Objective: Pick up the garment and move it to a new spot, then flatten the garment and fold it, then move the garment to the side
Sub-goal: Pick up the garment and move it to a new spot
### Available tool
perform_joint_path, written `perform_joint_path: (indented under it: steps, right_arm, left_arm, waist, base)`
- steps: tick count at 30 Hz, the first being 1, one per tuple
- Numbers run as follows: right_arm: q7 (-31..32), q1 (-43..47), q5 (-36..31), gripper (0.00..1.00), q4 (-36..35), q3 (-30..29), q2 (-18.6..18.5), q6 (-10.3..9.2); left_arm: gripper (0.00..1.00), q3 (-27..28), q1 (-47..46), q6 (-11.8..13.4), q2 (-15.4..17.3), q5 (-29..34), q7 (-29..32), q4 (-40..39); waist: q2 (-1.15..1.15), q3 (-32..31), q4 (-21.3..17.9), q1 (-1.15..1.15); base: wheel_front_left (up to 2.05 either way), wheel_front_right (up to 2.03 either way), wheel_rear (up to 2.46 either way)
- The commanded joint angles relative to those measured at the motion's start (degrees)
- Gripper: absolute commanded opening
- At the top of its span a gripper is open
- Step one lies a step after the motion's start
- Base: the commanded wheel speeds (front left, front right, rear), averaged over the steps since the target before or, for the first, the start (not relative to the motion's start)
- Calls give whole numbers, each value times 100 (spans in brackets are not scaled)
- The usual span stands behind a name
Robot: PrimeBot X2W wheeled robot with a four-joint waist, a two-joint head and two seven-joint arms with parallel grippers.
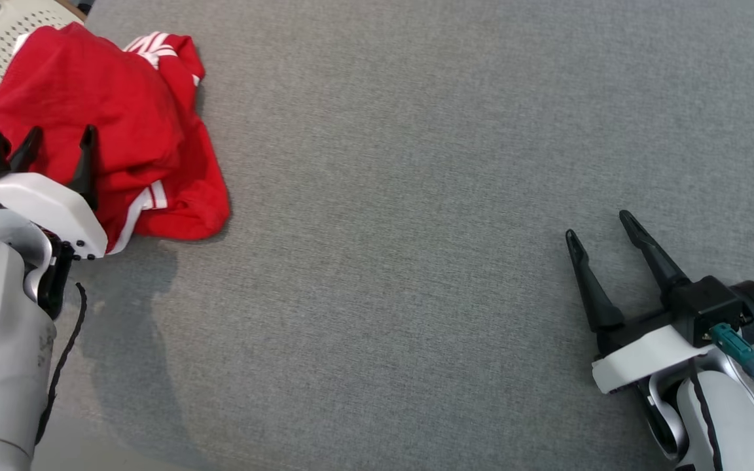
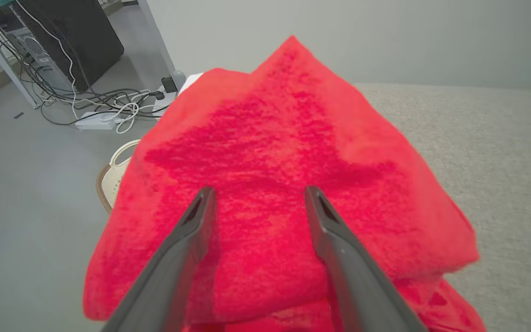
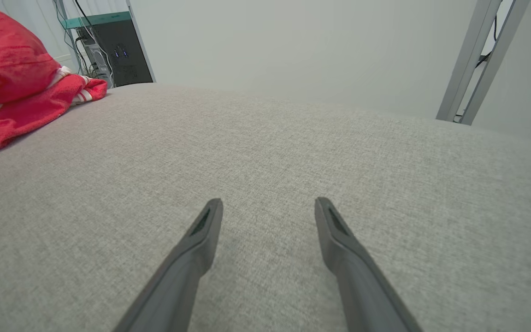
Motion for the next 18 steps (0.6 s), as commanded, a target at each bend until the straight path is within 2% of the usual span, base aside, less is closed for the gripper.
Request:
perform_joint_path:
  steps: [1,10,11,12,13,18]
  right_arm:
    - [3,-6,-17,100,78,-47,-53,-1]
    - [10,-85,-29,100,59,-148,-70,-3]
    - [11,-94,-31,100,58,-158,-74,-4]
    - [16,-107,-34,100,63,-163,-71,-5]
    - [17,-113,-34,100,68,-169,-69,-8]
    - [18,-137,-35,100,98,-200,-29,-8]
  left_arm:
    - [100,-204,-167,-2,100,-190,246,140]
    - [99,-715,-427,-3,248,-993,1341,693]
    - [58,-730,-451,-3,250,-1056,1428,750]
    - [23,-771,-449,-3,247,-1092,1512,811]
    - [0,-815,-433,-3,243,-1138,1565,858]
    - [0,-911,-511,-2,336,-1193,1298,983]
  waist:
    - [0,113,-114,0]
    - [0,376,-324,0]
    - [0,398,-338,0]
    - [0,416,-357,0]
    - [0,429,-371,0]
    - [0,426,-415,0]
  base:
    - [0,0,0]
    - [0,0,0]
    - [0,0,0]
    - [0,0,0]
    - [0,0,0]
    - [0,0,0]
